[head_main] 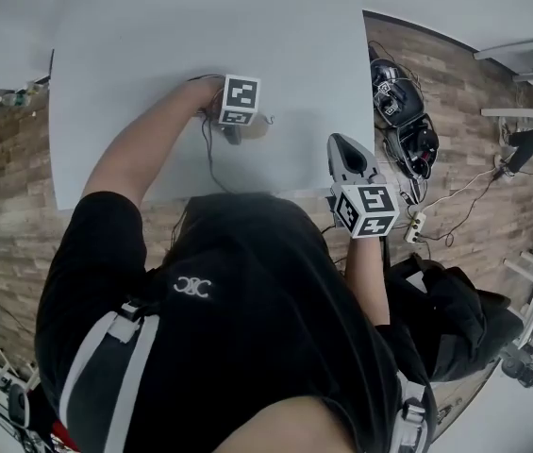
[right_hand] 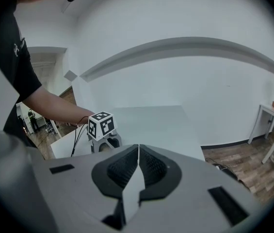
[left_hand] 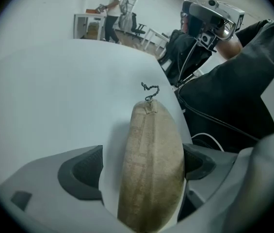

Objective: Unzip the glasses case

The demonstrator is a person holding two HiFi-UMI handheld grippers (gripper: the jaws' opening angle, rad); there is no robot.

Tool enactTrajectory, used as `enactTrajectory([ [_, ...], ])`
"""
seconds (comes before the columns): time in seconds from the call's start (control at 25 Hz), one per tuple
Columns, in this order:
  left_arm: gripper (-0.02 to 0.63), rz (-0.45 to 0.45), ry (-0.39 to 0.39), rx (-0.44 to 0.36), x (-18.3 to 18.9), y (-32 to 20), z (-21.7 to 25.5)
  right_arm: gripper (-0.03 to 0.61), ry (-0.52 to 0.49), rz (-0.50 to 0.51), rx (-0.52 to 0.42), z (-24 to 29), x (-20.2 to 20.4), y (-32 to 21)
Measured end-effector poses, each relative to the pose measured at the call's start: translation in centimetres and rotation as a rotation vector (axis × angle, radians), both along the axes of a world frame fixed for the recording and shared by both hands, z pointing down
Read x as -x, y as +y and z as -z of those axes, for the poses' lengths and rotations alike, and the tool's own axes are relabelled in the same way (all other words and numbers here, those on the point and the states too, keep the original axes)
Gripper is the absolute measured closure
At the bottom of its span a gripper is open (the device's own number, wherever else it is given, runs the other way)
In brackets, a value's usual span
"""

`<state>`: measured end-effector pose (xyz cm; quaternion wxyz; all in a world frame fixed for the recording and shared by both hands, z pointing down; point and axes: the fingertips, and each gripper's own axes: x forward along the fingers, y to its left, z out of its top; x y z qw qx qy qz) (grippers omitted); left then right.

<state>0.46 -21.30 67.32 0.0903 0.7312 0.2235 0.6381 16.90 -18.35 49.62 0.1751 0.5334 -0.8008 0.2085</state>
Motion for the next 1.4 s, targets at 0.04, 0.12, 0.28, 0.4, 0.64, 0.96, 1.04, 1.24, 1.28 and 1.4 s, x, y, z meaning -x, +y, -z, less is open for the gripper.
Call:
enactTrajectory([
  [0.04, 0.126, -0.007, 0.000, -0.003, 0.0, 0.3, -0.1, 0.565, -0.001, 0.000, 0.001, -0.1, -0.1, 0.2],
  [0.12, 0.155, -0.024, 0.001, 0.012, 0.1, 1.3, -0.1, 0.565, -0.007, 0.006, -0.001, -0.1, -0.1, 0.3],
  [0.28, 0.308, -0.028, 0.034, 0.040, 0.1, 3.3, 0.2, 0.565, -0.014, 0.039, -0.010, 0.1, 1.0, 0.4],
  [0.4, 0.310, -0.021, 0.081, -0.018, 0.2, 3.4, 0.2, 0.565, -0.018, 0.064, -0.010, 0.2, 1.7, 0.5],
  [0.64, 0.310, 0.040, 0.133, -0.126, 0.0, 3.1, 0.0, 0.565, -0.035, 0.100, -0.005, -0.2, 2.9, 1.0],
  [0.96, 0.313, 0.421, 0.456, -0.156, -3.5, 2.8, 5.3, 0.565, -0.095, 0.136, -0.037, 1.6, 4.4, 1.0],
  [1.04, 0.313, 0.487, 0.557, -0.164, -5.1, 2.9, 7.9, 0.565, -0.127, 0.150, -0.073, 3.1, 4.6, 0.5],
  [1.24, 0.316, 0.606, 0.747, -0.112, -7.6, 2.7, 13.0, 0.563, -0.162, 0.256, -0.180, 6.9, 6.2, -0.9],
  [1.28, 0.316, 0.609, 0.779, -0.113, -7.9, 2.8, 14.1, 0.563, -0.153, 0.281, -0.188, 7.3, 6.6, -1.1],
  [1.4, 0.318, 0.604, 0.858, -0.156, -8.6, 2.7, 17.0, 0.531, -0.156, 0.334, -0.209, 8.3, 7.6, -1.6],
])
